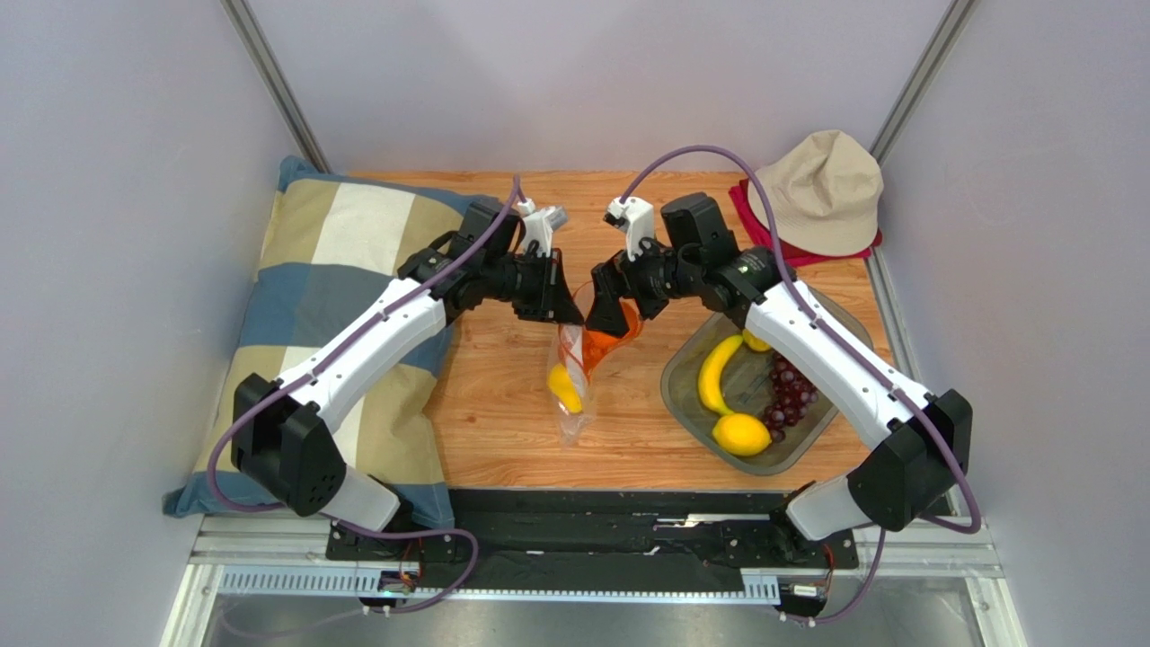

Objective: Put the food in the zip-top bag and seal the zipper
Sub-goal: Place the fake fruit in the zipper food storage bag.

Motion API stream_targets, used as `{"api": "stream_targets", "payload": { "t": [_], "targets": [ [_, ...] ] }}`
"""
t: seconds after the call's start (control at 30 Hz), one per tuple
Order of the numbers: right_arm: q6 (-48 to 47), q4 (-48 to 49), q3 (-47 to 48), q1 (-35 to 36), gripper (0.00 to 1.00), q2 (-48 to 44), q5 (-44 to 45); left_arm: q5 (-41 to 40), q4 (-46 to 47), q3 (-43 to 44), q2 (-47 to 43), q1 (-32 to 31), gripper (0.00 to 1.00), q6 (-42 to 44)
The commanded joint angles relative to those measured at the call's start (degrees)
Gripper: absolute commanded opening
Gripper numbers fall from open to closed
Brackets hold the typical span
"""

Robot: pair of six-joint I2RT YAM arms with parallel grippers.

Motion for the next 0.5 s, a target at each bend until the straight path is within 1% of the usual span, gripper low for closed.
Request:
{"api": "stream_targets", "payload": {
  "t": [0.0,0.1,0.2,0.3,0.47],
  "targets": [
    [1.14,-1.96,5.22,0.02,1.0,-1.85,3.28,1.67,2.52,0.15,-2.99,-0.13,0.0,-0.8],
    [5.97,-4.08,5.49,-1.12,0.99,-5.36,3.1,1.23,2.34,0.41,-3.17,-0.14,0.0,-0.45],
    [7.03,-5.13,2.51,-1.48,0.95,-8.53,7.13,1.06,2.25,0.5,-3.34,-0.14,0.0,-0.1],
    [8.08,-5.4,-1.1,-1.65,0.91,-8.97,10.48,1.06,2.17,0.59,-3.34,-0.05,0.0,-0.01],
    [10.2,-5.22,-4.88,-1.74,0.88,-7.75,9.08,0.97,1.55,1.55,-3.25,-0.14,0.0,0.17]
  ]
}}
